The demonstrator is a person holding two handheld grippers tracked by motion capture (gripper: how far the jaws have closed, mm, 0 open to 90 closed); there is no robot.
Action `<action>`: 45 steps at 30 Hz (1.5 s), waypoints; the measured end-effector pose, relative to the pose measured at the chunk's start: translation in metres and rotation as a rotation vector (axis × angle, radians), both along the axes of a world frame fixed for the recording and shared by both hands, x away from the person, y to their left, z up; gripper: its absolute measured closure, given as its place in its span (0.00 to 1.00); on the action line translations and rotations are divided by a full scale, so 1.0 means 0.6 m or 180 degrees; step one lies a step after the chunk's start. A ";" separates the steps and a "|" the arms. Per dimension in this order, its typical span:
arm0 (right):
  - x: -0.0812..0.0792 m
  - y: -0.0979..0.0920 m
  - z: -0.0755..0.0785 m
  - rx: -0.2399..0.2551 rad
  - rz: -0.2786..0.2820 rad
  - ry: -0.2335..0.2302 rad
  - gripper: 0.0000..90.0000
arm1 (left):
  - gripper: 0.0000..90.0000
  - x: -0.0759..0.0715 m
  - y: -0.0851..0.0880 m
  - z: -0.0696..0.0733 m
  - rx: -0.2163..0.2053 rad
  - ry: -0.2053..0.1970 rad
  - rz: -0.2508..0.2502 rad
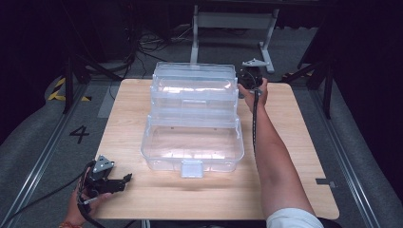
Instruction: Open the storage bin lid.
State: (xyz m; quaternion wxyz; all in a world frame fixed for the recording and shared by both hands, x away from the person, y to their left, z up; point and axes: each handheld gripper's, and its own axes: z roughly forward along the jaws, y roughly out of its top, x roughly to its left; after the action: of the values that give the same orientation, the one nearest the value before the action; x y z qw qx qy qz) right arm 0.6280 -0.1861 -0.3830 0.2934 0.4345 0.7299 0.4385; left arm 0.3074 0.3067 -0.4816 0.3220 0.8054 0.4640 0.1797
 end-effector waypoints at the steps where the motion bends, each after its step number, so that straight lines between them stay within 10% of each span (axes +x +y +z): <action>1: -0.001 0.001 0.001 -0.0021 0.0002 0.0004 0.89 | 0.17 0.000 0.000 0.000 0.0000 0.0000 0.0000; 45: -0.045 -0.012 0.032 -0.0453 0.0173 -0.0058 0.96 | 0.17 0.000 0.000 0.000 0.0003 0.0012 0.0000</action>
State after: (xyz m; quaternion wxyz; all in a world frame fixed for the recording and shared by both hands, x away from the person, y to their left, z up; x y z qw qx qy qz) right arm 0.6007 -0.1934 -0.3637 0.3182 0.3886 0.7681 0.3972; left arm 0.3073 0.3067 -0.4814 0.3206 0.8059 0.4646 0.1784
